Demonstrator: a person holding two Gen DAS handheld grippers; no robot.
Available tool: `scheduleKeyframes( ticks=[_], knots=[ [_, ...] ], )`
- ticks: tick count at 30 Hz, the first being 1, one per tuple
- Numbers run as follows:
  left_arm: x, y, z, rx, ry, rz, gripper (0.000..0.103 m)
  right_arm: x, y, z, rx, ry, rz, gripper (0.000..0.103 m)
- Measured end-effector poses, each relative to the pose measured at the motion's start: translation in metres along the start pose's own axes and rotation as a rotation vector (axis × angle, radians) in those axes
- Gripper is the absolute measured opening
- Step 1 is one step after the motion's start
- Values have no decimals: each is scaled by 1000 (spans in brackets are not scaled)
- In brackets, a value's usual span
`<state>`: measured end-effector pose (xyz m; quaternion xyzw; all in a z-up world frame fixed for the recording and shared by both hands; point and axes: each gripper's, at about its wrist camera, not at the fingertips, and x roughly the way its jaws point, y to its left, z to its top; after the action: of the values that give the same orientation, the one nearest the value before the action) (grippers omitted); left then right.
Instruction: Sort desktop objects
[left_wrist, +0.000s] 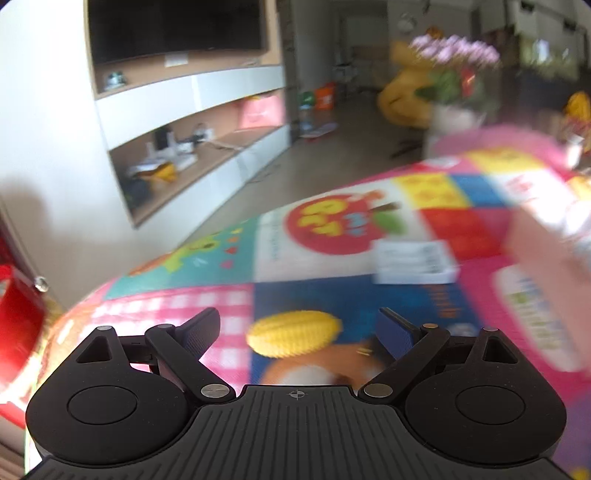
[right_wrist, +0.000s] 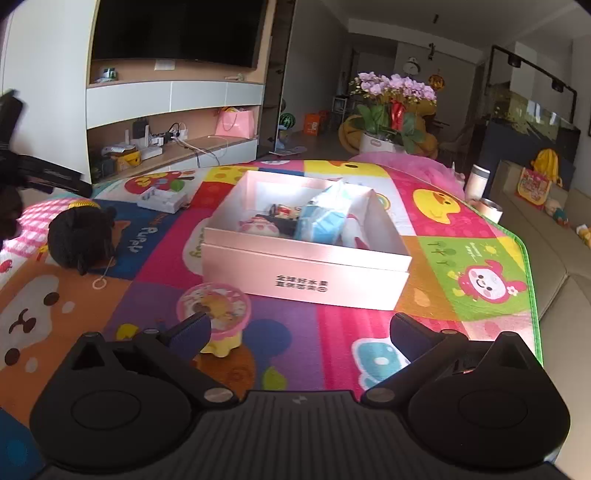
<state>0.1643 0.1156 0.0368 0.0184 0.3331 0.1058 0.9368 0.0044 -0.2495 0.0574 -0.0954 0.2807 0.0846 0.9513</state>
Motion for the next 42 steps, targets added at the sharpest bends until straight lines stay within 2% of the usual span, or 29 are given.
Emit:
scheduleKeyframes(
  ticks=[1, 4, 6, 10, 14, 16, 18, 21, 24, 26, 30, 32, 35, 42],
  knots=[
    [11, 1, 0, -18, 25, -5, 92, 0, 4, 0, -10, -1, -2, 103],
    [28, 9, -4, -69, 77, -13, 75, -2, 13, -1, -43, -12, -9, 103],
    [31, 11, -7, -70, 79, 5, 72, -2, 15, -3, -60, -16, -14, 103],
    [25, 7, -10, -31, 46, 27, 71, 2, 13, -5, -44, -2, -17, 103],
    [-20, 3, -3, -3, -71, 5, 71, 4, 7, -9, -15, 11, -21, 103],
    [-56, -1, 1, -4, -146, -65, 72, 5, 5, -11, -8, 19, -23, 103],
    [-94, -9, -1, 6, -205, -169, 72, 8, 3, -13, 4, 30, -28, 103],
    [-135, -31, -18, 63, -240, -307, 72, 10, 1, -16, 27, 47, -23, 103],
    [-150, -58, -50, 119, -180, -420, 72, 11, 2, -19, 34, 53, -16, 103],
    [-150, -76, -75, 164, -123, -445, 72, 11, 3, -21, 29, 56, -12, 103],
    [-137, -96, -116, 214, -29, -444, 72, 9, 3, -21, 17, 55, -13, 103],
    [-135, -99, -126, 225, -18, -436, 72, 9, 2, -20, 13, 54, -15, 103],
    [-132, -98, -135, 214, -9, -435, 72, 11, 3, -19, 16, 60, -15, 103],
    [-130, -94, -137, 175, -6, -410, 83, 26, 16, -18, -20, 89, 21, 103]
  ],
)
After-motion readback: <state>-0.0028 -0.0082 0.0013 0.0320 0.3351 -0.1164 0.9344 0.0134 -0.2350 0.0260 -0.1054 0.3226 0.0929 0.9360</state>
